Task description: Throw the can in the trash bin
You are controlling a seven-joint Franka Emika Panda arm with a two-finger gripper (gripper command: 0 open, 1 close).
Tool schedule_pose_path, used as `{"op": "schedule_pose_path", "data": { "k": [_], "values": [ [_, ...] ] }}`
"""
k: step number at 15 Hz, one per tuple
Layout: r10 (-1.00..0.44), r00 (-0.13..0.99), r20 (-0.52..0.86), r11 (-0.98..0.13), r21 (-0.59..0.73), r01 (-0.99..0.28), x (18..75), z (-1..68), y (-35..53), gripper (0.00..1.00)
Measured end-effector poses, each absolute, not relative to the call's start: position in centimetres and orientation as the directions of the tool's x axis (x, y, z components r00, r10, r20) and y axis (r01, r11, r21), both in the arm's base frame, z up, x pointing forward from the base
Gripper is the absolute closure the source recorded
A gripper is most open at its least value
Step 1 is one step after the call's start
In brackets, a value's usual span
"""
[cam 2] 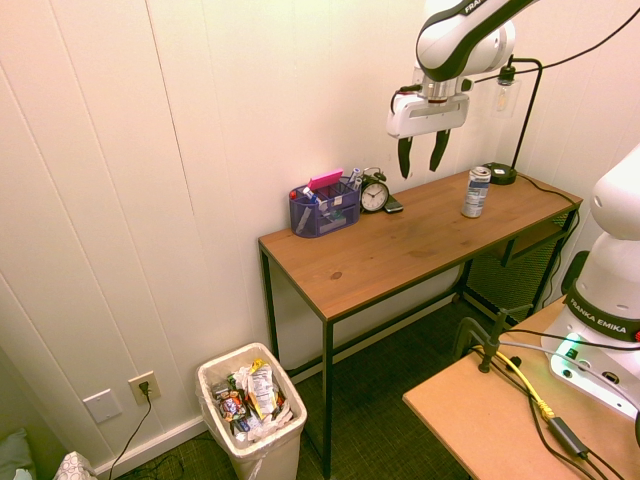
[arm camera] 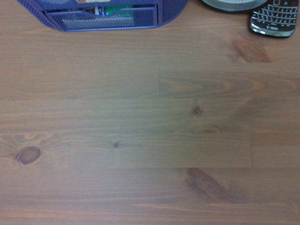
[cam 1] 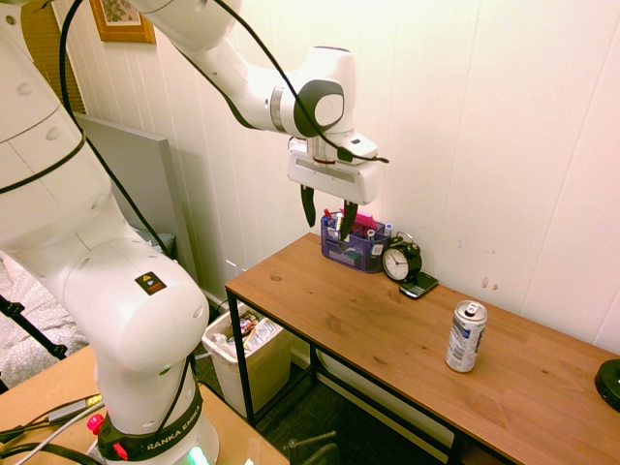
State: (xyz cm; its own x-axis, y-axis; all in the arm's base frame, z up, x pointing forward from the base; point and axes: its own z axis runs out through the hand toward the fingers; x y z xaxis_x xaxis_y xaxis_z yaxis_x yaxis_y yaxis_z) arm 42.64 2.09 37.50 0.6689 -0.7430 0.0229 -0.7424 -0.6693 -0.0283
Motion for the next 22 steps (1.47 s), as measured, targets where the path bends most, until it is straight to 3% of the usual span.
{"op": "schedule_pose_path", "data": {
  "k": [5, 13, 17, 22],
  "values": [
    [-0.799, 0.601, -0.004, -0.6, -0.055, -0.798, 43.4, 35.8, -1.1, 0.0],
    [-0.959, 0.281, -0.044, -0.278, -0.071, -0.958, 43.6, 27.3, -17.5, 0.0],
    [-0.994, 0.092, 0.054, -0.096, -0.07, -0.993, 43.5, 26.4, -21.9, 0.0],
    [-0.987, -0.019, 0.162, 0.006, -0.082, -0.997, 45.0, 26.3, -23.6, 0.0]
  ]
}}
